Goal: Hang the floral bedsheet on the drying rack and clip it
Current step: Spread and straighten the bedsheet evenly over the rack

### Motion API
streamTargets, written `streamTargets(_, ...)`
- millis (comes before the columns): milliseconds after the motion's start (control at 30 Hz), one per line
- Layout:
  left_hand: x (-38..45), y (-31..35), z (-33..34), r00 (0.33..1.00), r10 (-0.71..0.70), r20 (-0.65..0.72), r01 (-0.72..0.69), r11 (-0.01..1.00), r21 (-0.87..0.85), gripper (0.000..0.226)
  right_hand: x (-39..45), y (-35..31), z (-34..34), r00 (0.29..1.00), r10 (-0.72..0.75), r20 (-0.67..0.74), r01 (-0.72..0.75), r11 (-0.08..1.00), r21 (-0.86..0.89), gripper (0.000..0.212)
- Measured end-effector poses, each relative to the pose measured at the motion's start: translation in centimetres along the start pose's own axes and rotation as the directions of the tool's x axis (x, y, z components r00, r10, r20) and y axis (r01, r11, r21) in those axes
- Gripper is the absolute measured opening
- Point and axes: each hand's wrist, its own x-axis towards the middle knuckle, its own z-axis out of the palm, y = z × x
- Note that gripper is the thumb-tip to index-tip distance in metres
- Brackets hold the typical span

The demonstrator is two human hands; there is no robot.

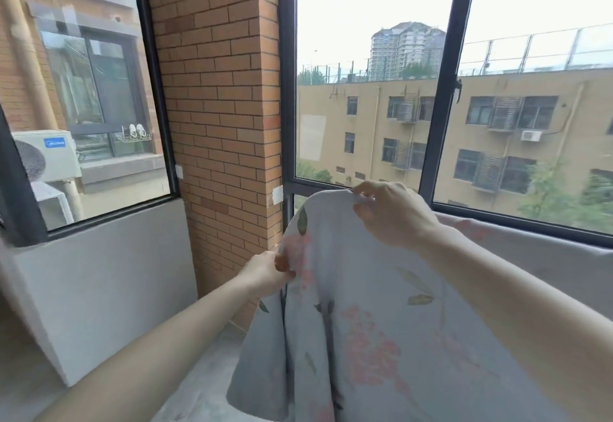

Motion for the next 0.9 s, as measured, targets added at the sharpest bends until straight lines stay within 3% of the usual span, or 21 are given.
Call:
streamTargets(100, 1.1, -0.6, 0.9, 0.994, 0.063, -0.091, -0.071, 0.993, -0.093, 0.006, 0.3, -0.1, -0.2, 0.997, 0.071, -0.035, -0.07, 0.997, 0.028, 0.022)
streamTargets(167, 1.7, -1.1, 1.6, 0.987, 0.099, -0.122, -0.114, 0.986, -0.12, 0.015, 0.4, -0.2, -0.4, 0.994, 0.106, -0.033, -0.104, 0.993, 0.052, 0.021)
streamTargets(567, 2.8, -2.3, 1.9, 0.967, 0.144, -0.209, -0.175, 0.975, -0.137, 0.01, 0.3, 0.0, -1.6, 0.969, 0.234, 0.077, -0.241, 0.967, 0.084, 0.042)
streamTargets(734, 3.6, -2.5, -2.9, 0.955, 0.111, -0.275, -0.157, 0.976, -0.152, 0.016, 0.5, 0.0, -1.6, 0.959, 0.267, 0.097, -0.275, 0.958, 0.084, 0.058)
streamTargets(901, 5.8, 0.7, -10.8, 0.855, 0.092, -0.511, -0.254, 0.933, -0.256, 0.013, 0.5, 0.2, -1.8, 0.954, 0.278, 0.113, -0.29, 0.951, 0.105, 0.054)
